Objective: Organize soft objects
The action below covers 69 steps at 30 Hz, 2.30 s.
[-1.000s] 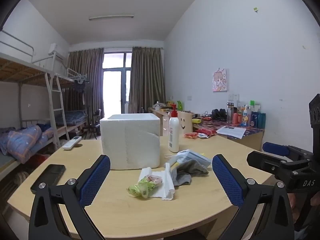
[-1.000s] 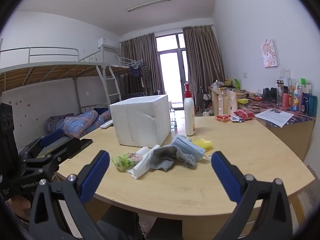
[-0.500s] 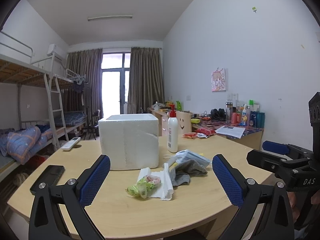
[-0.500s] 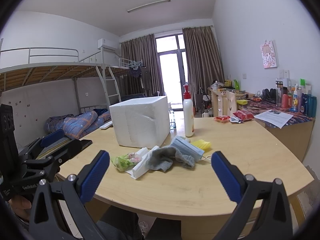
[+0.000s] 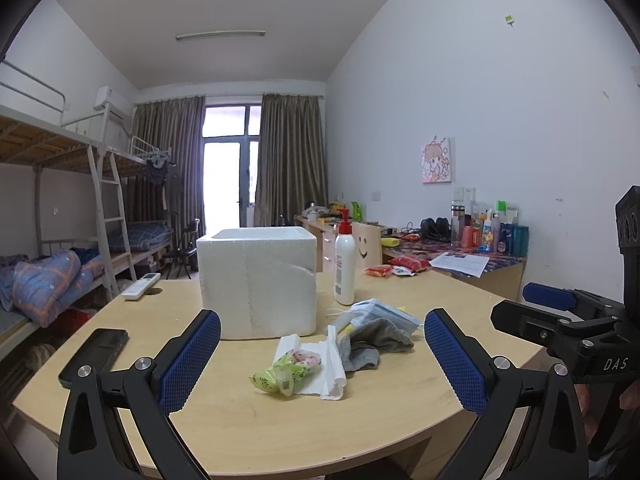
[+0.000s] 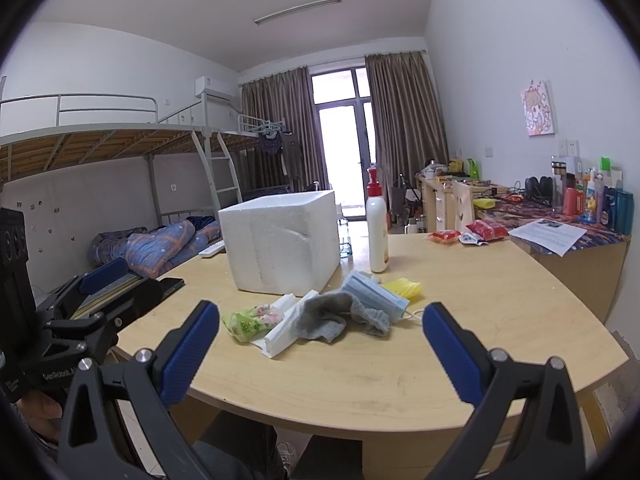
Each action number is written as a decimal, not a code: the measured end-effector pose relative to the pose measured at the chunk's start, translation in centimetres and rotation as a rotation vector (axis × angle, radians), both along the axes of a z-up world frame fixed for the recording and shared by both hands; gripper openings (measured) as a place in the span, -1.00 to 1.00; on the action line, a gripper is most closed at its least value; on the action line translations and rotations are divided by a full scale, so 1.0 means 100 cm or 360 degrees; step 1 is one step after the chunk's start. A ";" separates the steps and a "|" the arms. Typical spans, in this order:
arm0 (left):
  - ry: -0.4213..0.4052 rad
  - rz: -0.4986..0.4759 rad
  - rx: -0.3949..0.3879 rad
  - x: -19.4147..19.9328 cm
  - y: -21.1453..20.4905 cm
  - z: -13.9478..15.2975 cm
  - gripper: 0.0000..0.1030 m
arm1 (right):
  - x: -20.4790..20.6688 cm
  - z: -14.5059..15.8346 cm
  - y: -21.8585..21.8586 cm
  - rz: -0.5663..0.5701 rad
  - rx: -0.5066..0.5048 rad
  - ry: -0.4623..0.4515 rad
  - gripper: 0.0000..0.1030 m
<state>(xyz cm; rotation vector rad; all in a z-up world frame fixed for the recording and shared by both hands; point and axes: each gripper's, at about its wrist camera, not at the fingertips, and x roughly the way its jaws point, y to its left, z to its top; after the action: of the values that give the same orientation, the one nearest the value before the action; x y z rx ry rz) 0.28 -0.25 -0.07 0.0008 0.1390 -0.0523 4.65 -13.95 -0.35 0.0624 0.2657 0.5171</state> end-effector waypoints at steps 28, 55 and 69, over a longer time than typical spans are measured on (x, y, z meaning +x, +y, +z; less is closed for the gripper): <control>-0.0045 0.0041 -0.0015 -0.001 -0.001 0.002 0.98 | -0.005 0.001 0.004 -0.0021 0.0017 -0.0073 0.99; 0.0265 0.0058 -0.0018 0.061 0.023 -0.017 0.98 | 0.051 -0.015 0.021 0.0023 -0.0067 0.0159 0.99; 0.0672 0.0020 -0.0012 0.124 0.041 -0.052 0.98 | 0.100 -0.042 0.048 0.0088 -0.0168 0.0411 0.99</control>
<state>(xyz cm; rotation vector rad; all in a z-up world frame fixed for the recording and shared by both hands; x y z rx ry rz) 12.65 3.89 -5.26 -0.0188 0.5606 -0.0399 14.67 -9.16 -4.56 0.0191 0.5477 0.5492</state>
